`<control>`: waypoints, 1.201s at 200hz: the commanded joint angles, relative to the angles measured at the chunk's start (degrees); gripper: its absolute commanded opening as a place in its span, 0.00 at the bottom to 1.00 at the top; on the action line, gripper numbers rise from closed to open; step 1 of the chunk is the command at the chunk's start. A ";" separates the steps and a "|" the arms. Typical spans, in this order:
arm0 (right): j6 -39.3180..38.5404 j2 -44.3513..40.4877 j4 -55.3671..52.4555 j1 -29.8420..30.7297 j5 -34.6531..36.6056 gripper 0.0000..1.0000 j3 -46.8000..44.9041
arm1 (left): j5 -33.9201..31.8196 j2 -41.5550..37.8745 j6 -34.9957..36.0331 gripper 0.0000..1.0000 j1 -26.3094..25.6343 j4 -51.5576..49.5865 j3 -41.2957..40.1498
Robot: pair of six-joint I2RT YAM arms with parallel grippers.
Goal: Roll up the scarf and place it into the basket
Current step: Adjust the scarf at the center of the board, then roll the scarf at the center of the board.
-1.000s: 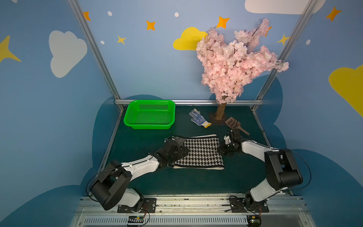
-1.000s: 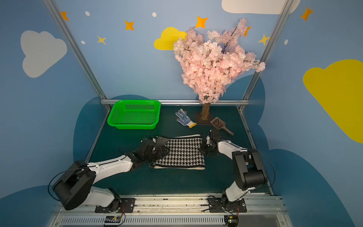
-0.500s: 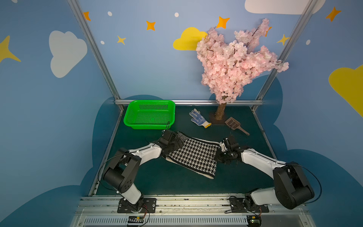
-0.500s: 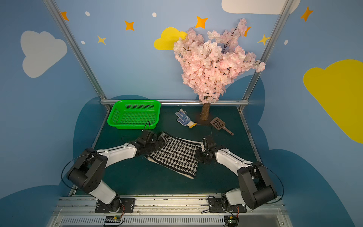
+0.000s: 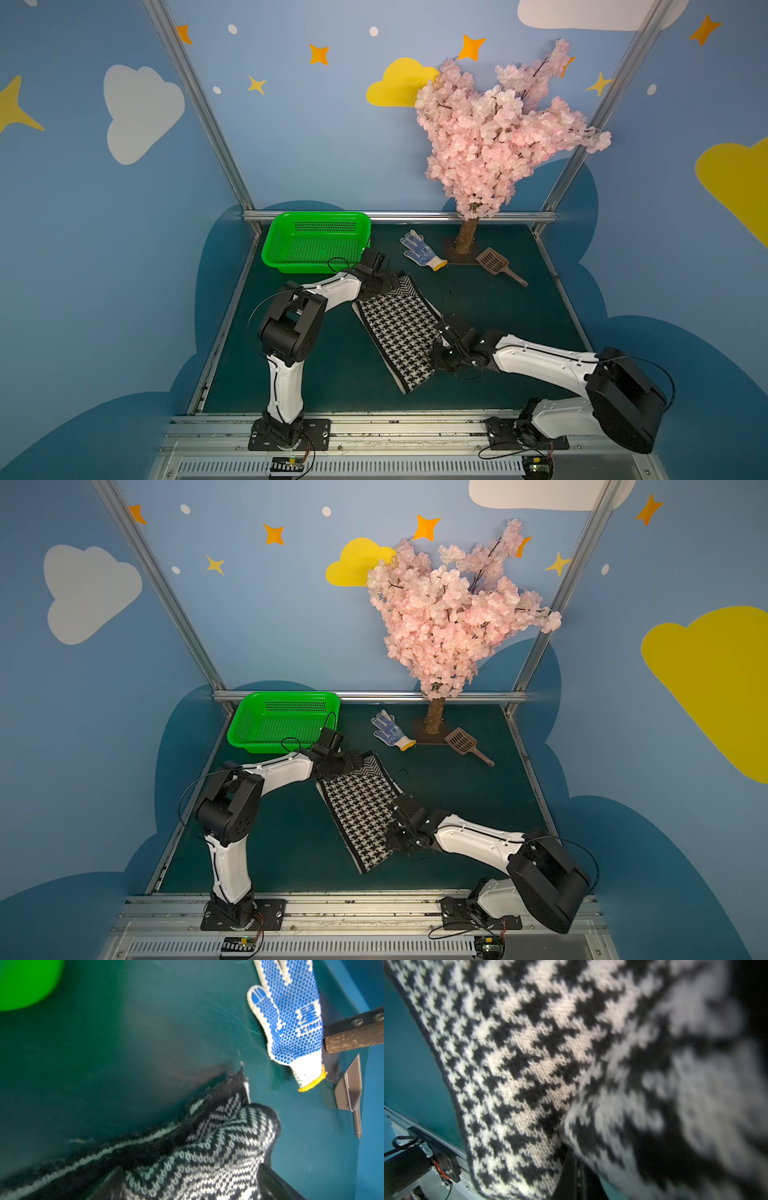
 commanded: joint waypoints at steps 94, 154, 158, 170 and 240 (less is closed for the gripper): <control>-1.00 2.33 -10.75 12.00 15.50 0.72 17.24 | 7.54 -3.51 5.35 1.00 -0.90 -5.22 9.74; -13.49 -11.87 -28.30 11.10 34.58 0.95 14.23 | 5.98 -24.83 11.92 1.00 -2.70 -16.37 -4.29; -14.22 -12.93 -27.87 10.23 34.62 0.96 13.59 | 4.84 -26.27 13.30 1.00 -3.67 -17.76 -4.93; -16.72 -15.69 -24.51 6.28 31.30 0.96 11.46 | -0.81 -29.61 17.82 1.00 -8.04 -22.62 -6.20; -32.68 -17.60 -20.85 -4.49 20.12 0.94 12.68 | -14.32 -48.22 25.98 0.98 -19.76 -35.58 -19.06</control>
